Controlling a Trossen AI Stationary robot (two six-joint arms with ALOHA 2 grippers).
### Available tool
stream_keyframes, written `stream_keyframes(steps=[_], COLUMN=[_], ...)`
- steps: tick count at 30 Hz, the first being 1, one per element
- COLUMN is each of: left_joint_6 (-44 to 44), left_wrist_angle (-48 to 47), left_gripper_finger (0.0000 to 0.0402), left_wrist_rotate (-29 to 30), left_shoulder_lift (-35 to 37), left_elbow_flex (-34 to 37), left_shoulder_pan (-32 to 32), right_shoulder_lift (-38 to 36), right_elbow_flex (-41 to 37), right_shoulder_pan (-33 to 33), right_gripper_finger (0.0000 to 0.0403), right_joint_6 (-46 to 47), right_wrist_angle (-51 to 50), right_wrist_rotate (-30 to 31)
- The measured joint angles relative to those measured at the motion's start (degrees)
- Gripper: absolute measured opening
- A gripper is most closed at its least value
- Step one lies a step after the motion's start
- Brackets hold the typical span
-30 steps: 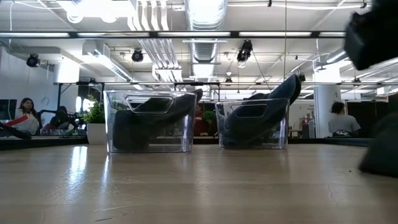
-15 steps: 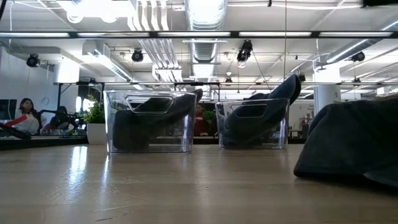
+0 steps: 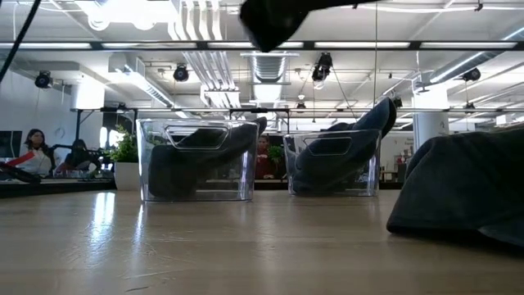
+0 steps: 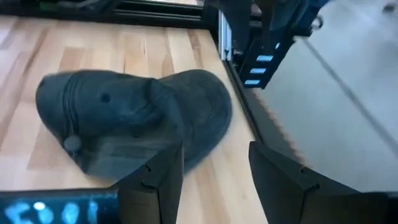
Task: Pick & Place hat
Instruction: Put the black cap into the left transparent bin
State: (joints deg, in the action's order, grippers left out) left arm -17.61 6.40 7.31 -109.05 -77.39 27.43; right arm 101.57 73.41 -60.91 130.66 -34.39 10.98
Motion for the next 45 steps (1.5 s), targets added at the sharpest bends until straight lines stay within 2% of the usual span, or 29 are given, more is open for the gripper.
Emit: stream_keyframes(steps=[5, 12, 16, 20, 27, 37, 41, 45], left_joint_6=[7.49, 14.67, 14.53, 11.39, 7.52, 6.69, 6.05, 3.99], left_wrist_angle=[-0.68, -5.78, -6.43, -6.63, -7.43, -7.60, -8.89, -14.28], left_gripper_finger=[0.0176, 0.0176, 0.0176, 0.0176, 0.0176, 0.0176, 0.0176, 0.0176], left_wrist_rotate=[-0.02, 0.05, -0.20, -3.57, -5.31, -5.14, -4.75, -2.78], left_shoulder_lift=[-5.69, -11.95, -14.66, -16.30, -16.55, -16.37, -14.60, -11.12], left_elbow_flex=[-5.15, -10.44, -11.63, -11.78, -11.38, -12.24, -13.72, -13.97], left_shoulder_pan=[-0.96, -2.35, -2.72, -2.74, -1.82, -1.80, -1.58, -1.39], right_shoulder_lift=[3.39, 7.19, 7.81, 7.47, 5.89, 5.29, 3.67, 1.06], right_elbow_flex=[-0.22, -1.25, -2.06, -3.09, -3.99, -6.98, -7.45, -8.60], right_shoulder_pan=[-2.84, -2.00, -1.24, 0.27, 3.97, 7.37, 7.50, 7.43], right_gripper_finger=[0.0226, 0.0226, 0.0226, 0.0226, 0.0226, 0.0225, 0.0202, 0.0136], right_joint_6=[2.65, 2.44, 1.95, 1.54, -0.63, -8.18, -9.84, -11.21], right_wrist_angle=[0.22, -0.20, -0.45, -3.11, -5.92, 4.08, 4.22, 3.52], right_wrist_rotate=[0.52, 8.73, 12.44, 16.18, 24.08, 28.48, 28.71, 29.22])
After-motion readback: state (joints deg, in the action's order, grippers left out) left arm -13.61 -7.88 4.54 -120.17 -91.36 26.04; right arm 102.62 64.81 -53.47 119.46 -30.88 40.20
